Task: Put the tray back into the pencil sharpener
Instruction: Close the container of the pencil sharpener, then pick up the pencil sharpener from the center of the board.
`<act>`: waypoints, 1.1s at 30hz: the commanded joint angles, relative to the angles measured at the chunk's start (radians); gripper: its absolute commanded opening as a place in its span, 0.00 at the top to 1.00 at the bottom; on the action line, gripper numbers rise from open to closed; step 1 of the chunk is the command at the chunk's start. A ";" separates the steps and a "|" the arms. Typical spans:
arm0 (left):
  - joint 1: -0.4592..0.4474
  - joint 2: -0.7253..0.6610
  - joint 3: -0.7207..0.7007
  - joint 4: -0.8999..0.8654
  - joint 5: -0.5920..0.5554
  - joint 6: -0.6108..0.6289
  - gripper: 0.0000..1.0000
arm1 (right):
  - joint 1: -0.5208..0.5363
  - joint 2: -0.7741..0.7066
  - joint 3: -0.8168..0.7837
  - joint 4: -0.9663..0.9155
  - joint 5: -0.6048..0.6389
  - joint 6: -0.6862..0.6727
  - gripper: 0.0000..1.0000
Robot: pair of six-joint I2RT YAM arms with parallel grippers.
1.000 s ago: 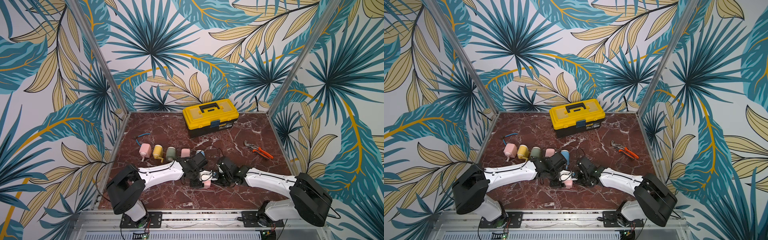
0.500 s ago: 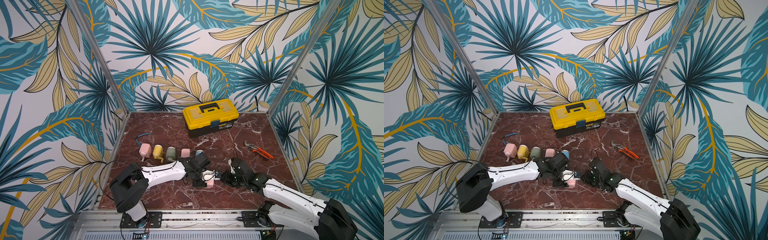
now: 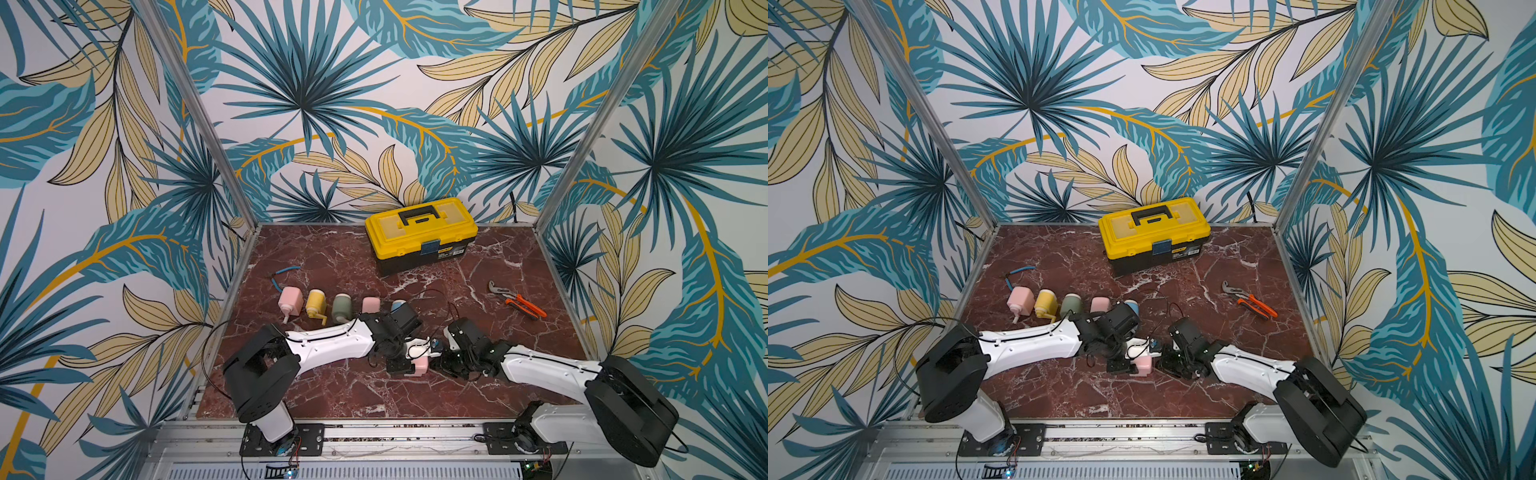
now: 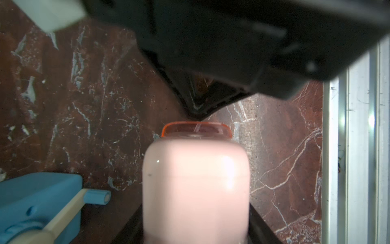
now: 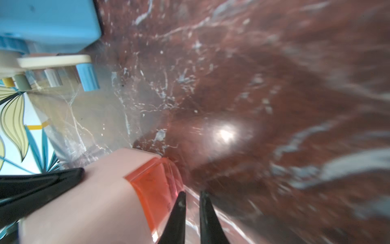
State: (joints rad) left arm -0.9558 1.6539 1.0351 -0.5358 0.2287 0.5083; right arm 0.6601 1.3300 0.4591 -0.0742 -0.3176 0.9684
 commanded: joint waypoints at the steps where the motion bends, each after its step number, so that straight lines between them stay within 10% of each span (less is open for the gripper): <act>1: 0.000 0.034 0.014 0.002 -0.024 -0.035 0.48 | -0.006 0.048 0.007 0.141 -0.105 -0.008 0.84; 8: -0.001 0.039 0.040 0.018 -0.038 -0.109 0.49 | -0.054 0.011 -0.007 0.089 -0.119 -0.020 0.83; 20: -0.044 0.091 0.285 0.027 -0.259 -0.608 0.77 | -0.097 -0.655 0.185 -0.966 0.676 0.001 0.73; 33: -0.096 0.290 0.573 -0.121 -0.470 -1.167 1.00 | -0.096 -0.665 0.346 -1.063 0.837 -0.082 0.73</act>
State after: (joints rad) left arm -1.0512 1.9278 1.5620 -0.6067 -0.1761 -0.4644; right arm 0.5652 0.6598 0.7883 -1.0786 0.4553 0.9180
